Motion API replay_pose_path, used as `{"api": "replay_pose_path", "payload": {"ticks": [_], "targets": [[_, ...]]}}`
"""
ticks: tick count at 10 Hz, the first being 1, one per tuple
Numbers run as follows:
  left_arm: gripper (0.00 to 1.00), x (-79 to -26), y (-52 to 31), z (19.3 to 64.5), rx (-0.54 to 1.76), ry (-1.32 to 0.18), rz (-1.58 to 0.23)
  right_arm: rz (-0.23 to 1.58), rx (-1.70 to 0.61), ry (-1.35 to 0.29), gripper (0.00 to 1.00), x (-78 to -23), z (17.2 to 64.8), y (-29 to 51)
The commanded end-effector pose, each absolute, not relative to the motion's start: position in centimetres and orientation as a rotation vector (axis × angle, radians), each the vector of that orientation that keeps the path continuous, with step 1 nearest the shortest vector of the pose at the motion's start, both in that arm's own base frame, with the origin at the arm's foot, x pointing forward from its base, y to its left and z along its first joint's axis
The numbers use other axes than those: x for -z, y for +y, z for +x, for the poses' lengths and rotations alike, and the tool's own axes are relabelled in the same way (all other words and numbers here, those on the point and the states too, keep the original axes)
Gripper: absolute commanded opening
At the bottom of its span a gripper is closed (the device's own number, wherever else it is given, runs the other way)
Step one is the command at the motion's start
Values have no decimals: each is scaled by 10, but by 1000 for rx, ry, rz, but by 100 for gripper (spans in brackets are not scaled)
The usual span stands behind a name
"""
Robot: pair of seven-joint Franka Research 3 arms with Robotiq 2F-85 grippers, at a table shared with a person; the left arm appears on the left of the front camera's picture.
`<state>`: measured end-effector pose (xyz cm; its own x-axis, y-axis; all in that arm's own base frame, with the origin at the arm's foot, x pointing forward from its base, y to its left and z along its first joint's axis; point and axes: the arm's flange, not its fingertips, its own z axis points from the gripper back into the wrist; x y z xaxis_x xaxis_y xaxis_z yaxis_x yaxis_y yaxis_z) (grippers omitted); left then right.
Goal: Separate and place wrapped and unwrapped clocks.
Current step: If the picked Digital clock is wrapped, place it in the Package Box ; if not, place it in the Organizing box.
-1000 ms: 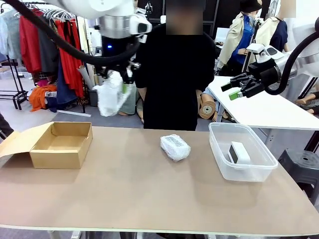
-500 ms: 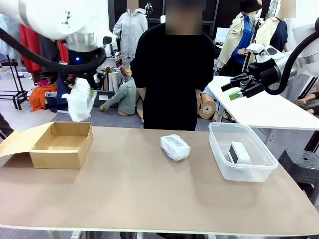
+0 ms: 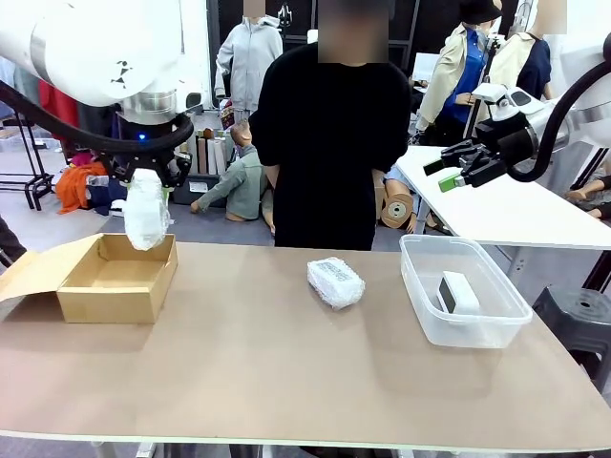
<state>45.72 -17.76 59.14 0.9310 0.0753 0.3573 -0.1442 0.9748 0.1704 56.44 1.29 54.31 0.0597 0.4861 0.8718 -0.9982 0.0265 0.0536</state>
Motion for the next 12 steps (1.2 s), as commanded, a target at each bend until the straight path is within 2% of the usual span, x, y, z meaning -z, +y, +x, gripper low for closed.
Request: {"api": "replay_pose_path", "payload": {"ticks": [1,3,4,5,7,12], "targets": [[0,-597,-173,458,-92,-361,198,842,-1359,-795,100,-544,564,13],[0,-591,-178,457,-108,-356,197,842,-1359,-795,100,-544,564,13],[0,-590,-167,459,10,-300,244,842,-1359,-795,100,-544,564,13],[0,-587,-154,469,-35,-261,229,842,-1359,-795,100,-544,564,13],[0,-577,-128,485,-41,-291,239,842,-1359,-795,100,-544,564,13],[0,-550,-66,530,-49,-247,170,842,-1359,-795,100,-544,564,13]]}}
